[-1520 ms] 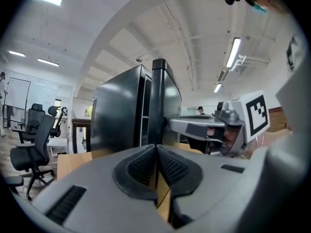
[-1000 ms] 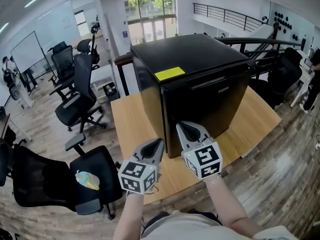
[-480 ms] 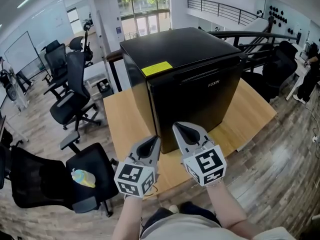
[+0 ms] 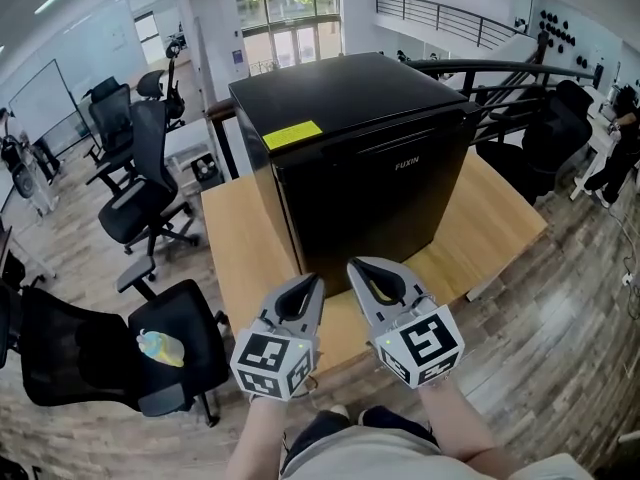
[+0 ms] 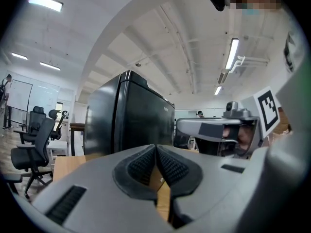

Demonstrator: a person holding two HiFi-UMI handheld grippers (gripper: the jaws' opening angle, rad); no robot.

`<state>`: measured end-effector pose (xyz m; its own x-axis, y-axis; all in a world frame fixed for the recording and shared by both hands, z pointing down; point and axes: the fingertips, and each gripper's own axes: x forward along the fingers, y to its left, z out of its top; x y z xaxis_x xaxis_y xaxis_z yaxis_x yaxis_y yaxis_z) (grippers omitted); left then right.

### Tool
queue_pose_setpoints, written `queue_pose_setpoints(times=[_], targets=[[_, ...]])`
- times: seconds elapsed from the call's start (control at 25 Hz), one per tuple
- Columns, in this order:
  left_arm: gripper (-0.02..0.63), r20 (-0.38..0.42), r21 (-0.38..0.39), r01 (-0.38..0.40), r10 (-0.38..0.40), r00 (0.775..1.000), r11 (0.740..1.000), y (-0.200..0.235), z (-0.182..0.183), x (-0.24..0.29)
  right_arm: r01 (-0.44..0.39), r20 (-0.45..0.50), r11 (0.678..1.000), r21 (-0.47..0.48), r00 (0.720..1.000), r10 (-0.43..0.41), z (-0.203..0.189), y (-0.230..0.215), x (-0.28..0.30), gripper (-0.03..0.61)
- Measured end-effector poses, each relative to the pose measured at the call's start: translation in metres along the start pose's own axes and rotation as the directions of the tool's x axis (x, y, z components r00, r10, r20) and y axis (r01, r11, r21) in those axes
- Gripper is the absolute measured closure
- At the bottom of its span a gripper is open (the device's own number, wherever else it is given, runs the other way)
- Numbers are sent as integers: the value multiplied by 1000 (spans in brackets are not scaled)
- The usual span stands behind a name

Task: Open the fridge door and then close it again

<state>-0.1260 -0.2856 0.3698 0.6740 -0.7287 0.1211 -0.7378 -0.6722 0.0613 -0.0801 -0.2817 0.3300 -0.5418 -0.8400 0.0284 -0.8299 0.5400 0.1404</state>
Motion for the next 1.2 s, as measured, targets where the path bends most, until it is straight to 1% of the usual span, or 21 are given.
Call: queue_pose_setpoints(times=[0.28, 0.52, 0.72, 0.92, 1.08, 1.2], targets=[[603, -7, -33, -20, 20, 1000, 999, -21, -10, -7, -13, -17, 1000, 16, 1000, 13, -15, 3, -20, 580], [603, -14, -37, -37, 37, 999, 999, -27, -16, -12, -31, -20, 999, 17, 999, 31, -18, 5, -30, 580], [604, -11, -17, -9, 9, 1000, 1000, -35, -11, -12, -33, -33, 999, 13, 999, 33, -19, 7, -33, 580], [606, -12, -18, -13, 13, 1000, 1000, -38, -11, -11, -33, -50, 999, 17, 998, 34, -24, 6, -35, 580], [606, -44, 31, -8, 9, 999, 999, -44, -17, -9, -38, -65, 999, 24, 997, 39, -30, 8, -35, 580], [606, -49, 33, -5, 6, 999, 999, -46, -19, -8, -35, -70, 999, 27, 997, 37, -33, 6, -35, 580]])
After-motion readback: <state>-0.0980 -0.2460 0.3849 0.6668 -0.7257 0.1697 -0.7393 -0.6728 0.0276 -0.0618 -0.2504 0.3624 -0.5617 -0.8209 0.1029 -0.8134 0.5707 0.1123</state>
